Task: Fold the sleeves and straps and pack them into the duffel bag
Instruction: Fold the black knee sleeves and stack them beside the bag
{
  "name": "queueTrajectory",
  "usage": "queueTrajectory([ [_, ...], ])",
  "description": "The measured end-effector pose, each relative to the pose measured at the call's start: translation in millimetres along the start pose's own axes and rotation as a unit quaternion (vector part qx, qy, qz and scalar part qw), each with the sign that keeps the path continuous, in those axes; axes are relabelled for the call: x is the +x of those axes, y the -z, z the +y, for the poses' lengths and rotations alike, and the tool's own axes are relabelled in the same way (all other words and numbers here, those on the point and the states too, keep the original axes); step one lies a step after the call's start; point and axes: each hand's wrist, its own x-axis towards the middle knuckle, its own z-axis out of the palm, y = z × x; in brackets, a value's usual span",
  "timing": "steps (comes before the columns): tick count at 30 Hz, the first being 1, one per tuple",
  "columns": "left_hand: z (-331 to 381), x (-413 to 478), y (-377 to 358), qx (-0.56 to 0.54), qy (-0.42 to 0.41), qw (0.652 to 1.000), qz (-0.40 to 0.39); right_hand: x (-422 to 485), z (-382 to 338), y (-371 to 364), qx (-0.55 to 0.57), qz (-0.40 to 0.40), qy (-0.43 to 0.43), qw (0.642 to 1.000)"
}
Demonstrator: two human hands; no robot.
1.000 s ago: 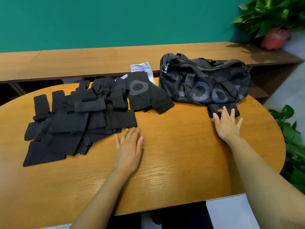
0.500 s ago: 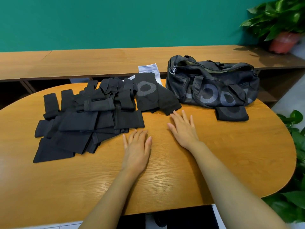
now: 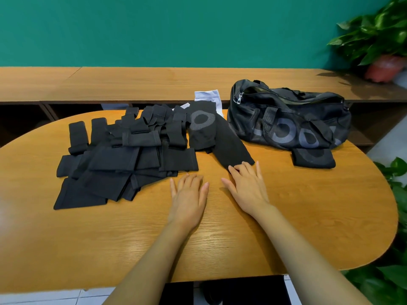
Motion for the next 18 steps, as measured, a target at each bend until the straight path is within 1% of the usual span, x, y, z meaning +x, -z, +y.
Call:
queueTrajectory([
  [7,2.0,-3.7,3.7,-0.015,-0.029,0.999,0.027,-60.7,-14.1,10.5,0.03,0.034,0.08,0.996],
  [11,1.6,-8.2,3.7,-0.023,-0.083,0.995,0.047,-75.9,-9.9,14.5,0.117,0.036,0.126,0.984],
  [14,1.0,-11.4,5.1,-0.018,-0.133,0.99,0.032,-83.1,-0.3,9.5,0.136,0.095,0.094,0.982],
  [15,1.5,-13.0,6.3,-0.016,-0.152,0.988,0.014,-85.3,3.3,6.9,0.134,0.102,0.075,0.983],
  [18,4.0,-16.6,8.9,0.013,-0.203,0.977,-0.066,-88.3,8.9,0.9,0.141,0.088,0.036,0.985],
])
